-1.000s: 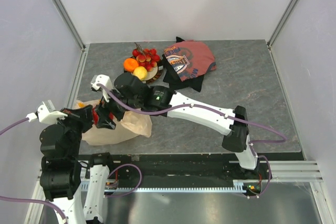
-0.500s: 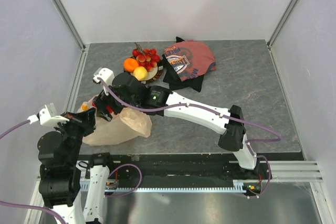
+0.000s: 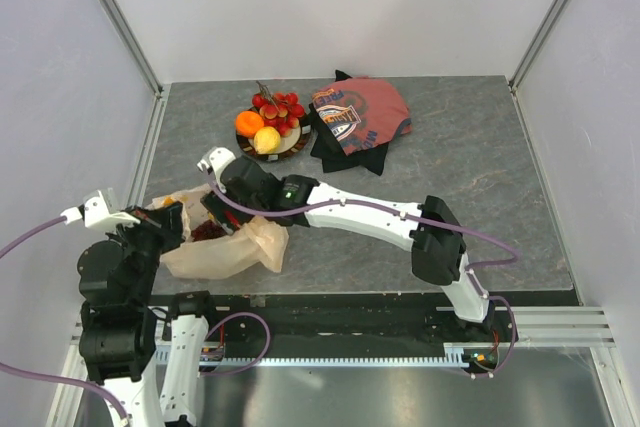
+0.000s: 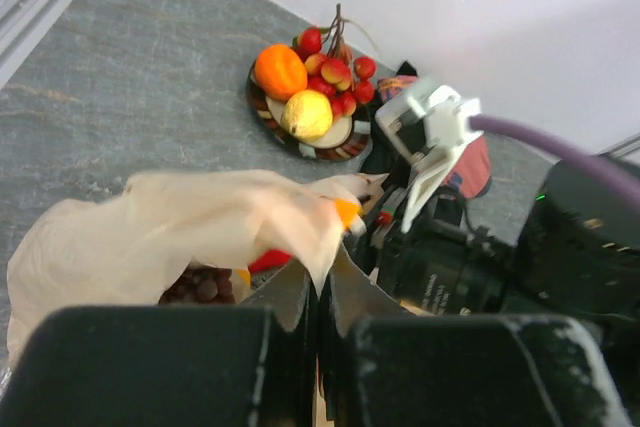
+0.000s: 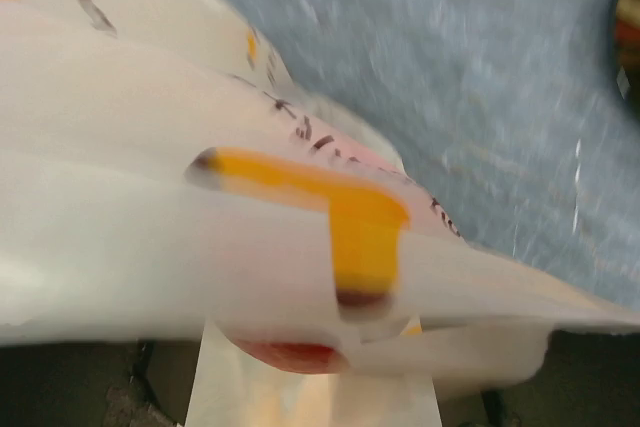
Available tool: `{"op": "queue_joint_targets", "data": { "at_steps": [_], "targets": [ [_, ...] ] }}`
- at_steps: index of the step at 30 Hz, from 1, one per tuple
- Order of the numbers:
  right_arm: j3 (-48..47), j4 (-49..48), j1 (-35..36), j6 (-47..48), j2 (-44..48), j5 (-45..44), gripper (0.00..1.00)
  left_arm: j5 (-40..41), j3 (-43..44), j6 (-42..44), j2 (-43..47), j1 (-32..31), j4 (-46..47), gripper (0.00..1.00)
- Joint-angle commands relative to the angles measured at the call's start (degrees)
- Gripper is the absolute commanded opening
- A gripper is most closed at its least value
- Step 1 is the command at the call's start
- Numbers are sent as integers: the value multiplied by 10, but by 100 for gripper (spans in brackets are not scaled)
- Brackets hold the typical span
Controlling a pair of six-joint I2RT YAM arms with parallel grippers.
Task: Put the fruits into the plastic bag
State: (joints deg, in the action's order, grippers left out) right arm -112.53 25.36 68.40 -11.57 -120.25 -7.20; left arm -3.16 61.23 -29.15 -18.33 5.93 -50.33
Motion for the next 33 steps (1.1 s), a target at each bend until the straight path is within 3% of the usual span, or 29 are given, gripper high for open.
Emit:
{"op": "queue_joint_targets", "data": {
  "at_steps": [1,9,17,22,33],
  "targets": [
    [63,17,-1,-14,-11,-30,65,5,-29,19,13,1,18,2],
    [106,5,-18,-22,-51,-33,73,119,-97,27,4,0,37,2],
    [155,-64,-48,-28,-11,70,97,135,-104,-8,-18,0,30,2],
    [159,-79,-48,-23,13,127,98,120,-119,-13,11,0,32,2],
    [158,-136,-48,-81,111,150,98,63,-136,-21,22,0,39,2]
  ]
}}
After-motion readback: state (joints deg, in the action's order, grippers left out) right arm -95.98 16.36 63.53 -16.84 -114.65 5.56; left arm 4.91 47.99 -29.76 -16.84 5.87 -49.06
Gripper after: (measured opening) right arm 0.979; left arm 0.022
